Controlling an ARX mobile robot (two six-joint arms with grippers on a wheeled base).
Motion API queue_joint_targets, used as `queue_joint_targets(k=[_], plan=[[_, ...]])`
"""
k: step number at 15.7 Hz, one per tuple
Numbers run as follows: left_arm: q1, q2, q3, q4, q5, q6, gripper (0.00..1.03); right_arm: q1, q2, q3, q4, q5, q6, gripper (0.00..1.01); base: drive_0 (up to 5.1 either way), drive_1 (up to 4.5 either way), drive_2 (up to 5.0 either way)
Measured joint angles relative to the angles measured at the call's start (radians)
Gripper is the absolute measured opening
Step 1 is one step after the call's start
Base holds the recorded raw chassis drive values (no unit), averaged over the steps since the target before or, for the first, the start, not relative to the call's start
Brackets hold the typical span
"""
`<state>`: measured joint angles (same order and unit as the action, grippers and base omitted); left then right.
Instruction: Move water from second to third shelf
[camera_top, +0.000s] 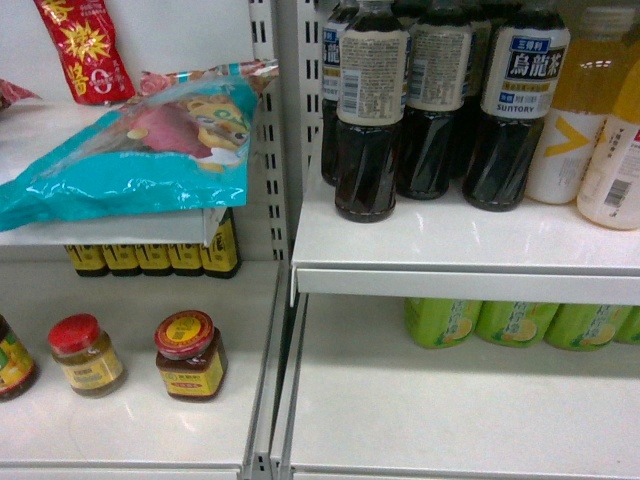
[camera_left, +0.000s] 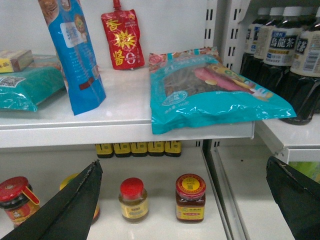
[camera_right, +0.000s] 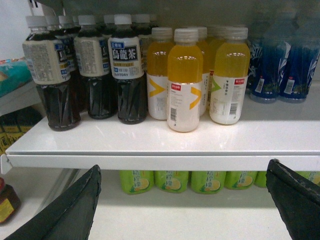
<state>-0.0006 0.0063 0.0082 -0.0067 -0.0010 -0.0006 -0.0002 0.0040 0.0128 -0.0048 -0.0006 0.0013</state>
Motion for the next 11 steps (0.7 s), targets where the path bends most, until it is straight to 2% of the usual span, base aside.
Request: queue_joint_targets(k=[11], plan=[[0.000,0.000,0.000,0.002,0.000,0.000,0.98,0.000,0.000,0.000,0.000,0.000,0.000,0.98,0.0,0.00,0.0]])
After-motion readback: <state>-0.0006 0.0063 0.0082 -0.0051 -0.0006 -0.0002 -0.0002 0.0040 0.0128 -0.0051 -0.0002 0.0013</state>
